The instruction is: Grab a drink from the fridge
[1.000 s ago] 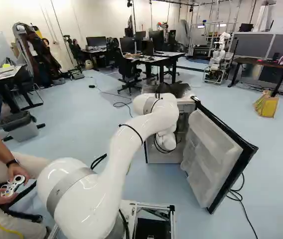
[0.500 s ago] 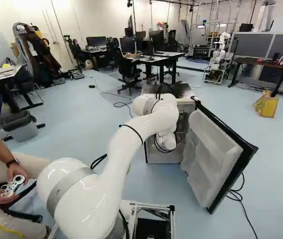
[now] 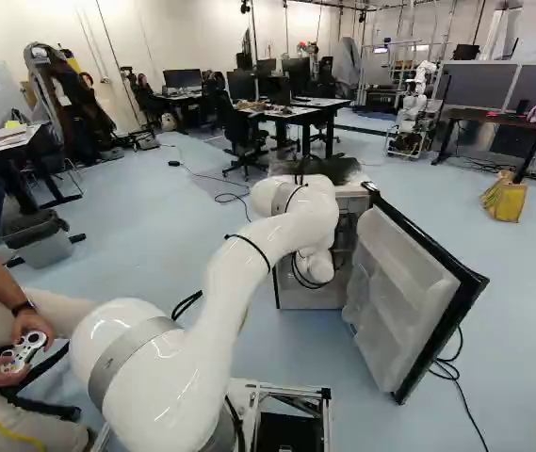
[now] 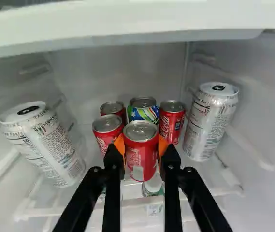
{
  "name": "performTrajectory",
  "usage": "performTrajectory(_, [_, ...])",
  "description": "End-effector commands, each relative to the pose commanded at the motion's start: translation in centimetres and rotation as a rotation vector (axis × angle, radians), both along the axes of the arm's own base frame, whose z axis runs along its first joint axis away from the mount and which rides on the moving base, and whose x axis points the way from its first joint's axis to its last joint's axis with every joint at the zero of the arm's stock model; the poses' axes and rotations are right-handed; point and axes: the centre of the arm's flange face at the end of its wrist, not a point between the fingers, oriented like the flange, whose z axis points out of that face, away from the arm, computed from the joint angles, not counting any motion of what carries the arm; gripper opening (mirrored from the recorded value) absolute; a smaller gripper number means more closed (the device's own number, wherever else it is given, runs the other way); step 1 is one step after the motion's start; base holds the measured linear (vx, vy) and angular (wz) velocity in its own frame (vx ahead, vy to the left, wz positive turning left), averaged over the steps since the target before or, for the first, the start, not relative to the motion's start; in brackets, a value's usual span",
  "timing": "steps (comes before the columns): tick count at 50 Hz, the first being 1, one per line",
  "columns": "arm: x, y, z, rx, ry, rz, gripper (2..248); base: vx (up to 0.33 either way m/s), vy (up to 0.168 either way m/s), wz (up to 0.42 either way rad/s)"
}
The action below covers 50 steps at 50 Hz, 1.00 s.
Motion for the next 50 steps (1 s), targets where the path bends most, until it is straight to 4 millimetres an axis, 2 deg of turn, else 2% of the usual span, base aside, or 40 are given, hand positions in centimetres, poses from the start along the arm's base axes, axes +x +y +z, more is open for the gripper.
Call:
performTrajectory(17, [-1.4,0.5,2.4,0.010,0.020,-0.003,86,0.000,0.000,0.000])
performTrajectory(50, [-6.9,1.6,4.3,0.055,0.107,-0.026,86,0.000,0.000,0.000])
